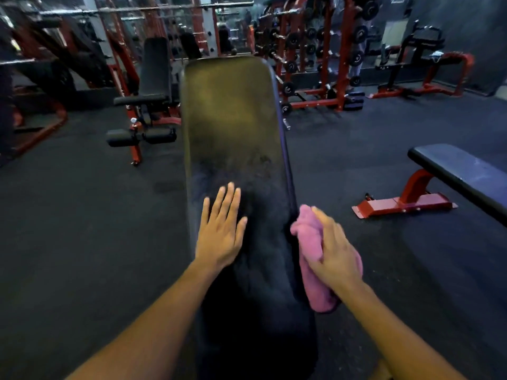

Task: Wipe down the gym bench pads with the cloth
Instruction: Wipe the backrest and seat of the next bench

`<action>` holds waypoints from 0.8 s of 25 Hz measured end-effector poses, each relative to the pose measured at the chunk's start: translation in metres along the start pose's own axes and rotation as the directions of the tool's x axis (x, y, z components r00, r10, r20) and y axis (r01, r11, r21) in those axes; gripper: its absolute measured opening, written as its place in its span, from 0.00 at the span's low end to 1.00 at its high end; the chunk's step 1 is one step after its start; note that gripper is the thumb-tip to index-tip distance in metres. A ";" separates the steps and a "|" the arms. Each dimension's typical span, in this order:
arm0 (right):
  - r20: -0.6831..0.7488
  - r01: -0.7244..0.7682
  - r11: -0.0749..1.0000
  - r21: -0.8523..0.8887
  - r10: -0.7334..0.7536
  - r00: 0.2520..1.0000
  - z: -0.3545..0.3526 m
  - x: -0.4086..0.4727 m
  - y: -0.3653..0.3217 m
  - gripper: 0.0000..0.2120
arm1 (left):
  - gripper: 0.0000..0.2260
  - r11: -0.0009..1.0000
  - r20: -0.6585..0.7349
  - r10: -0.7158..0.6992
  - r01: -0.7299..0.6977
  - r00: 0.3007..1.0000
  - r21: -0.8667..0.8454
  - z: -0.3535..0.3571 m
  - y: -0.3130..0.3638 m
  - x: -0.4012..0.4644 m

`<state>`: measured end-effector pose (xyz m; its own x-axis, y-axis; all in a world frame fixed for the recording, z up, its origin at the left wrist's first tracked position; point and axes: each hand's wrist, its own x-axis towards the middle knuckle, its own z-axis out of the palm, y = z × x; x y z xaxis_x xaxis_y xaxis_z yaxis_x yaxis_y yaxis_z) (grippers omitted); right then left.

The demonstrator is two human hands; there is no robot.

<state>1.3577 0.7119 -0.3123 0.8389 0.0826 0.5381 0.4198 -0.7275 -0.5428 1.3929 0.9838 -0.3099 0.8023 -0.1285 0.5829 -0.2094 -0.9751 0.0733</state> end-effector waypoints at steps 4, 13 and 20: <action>0.143 0.366 0.910 -0.195 -0.342 0.929 0.032 -0.053 -0.036 0.38 | 0.27 0.994 -0.050 -0.102 0.103 0.994 0.026 0.010 -0.006 -0.085; 0.158 0.409 0.856 -0.316 -0.378 0.912 0.104 -0.069 -0.051 0.25 | 0.26 0.992 -0.090 -0.087 0.095 0.992 0.082 0.022 -0.010 -0.084; 0.214 0.569 0.770 -0.290 -0.527 0.822 0.100 -0.076 -0.039 0.23 | 0.26 0.991 -0.078 -0.093 0.100 0.993 0.093 0.022 -0.008 -0.085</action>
<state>1.3128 0.8020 -0.3966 0.5428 0.5970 0.5908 0.6994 -0.7107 0.0755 1.3387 0.9984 -0.3779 0.7720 -0.0230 0.6352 -0.0753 -0.9956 0.0555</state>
